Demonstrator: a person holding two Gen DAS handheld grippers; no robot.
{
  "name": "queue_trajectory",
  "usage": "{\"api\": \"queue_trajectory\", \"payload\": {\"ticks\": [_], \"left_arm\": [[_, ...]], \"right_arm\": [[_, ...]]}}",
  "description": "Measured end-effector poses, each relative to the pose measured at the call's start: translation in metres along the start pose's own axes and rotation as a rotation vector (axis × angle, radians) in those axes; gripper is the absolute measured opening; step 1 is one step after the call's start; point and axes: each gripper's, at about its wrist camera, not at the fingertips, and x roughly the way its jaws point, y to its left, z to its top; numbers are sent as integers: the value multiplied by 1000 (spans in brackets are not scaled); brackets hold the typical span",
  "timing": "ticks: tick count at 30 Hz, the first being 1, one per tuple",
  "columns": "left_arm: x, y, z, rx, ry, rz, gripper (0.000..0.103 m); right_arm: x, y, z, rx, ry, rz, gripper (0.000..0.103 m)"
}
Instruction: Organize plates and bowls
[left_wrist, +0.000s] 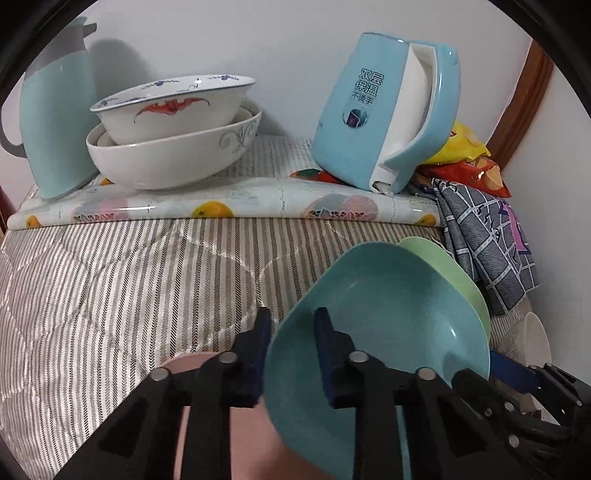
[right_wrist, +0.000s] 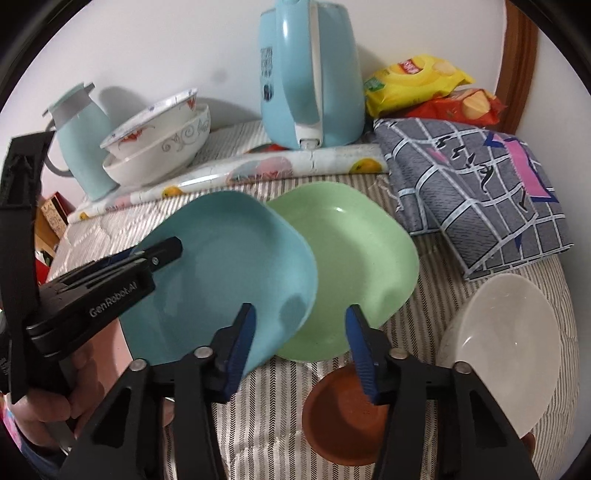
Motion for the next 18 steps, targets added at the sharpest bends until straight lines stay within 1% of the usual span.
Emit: {"api": "queue_trajectory", "payload": {"ticks": [3, 6, 10, 18], "left_arm": [[-4, -1, -1, 3, -6, -9, 15], [-9, -3, -3, 12, -11, -13, 12], [-16, -1, -9, -6, -11, -37, 11], [-46, 1, -16, -13, -52, -35, 11]], "right_arm": [[2, 0, 0, 5, 3, 4, 25], [3, -1, 0, 7, -11, -36, 18], [-1, -5, -3, 8, -23, -41, 16], [-28, 3, -5, -8, -78, -48, 15]]}}
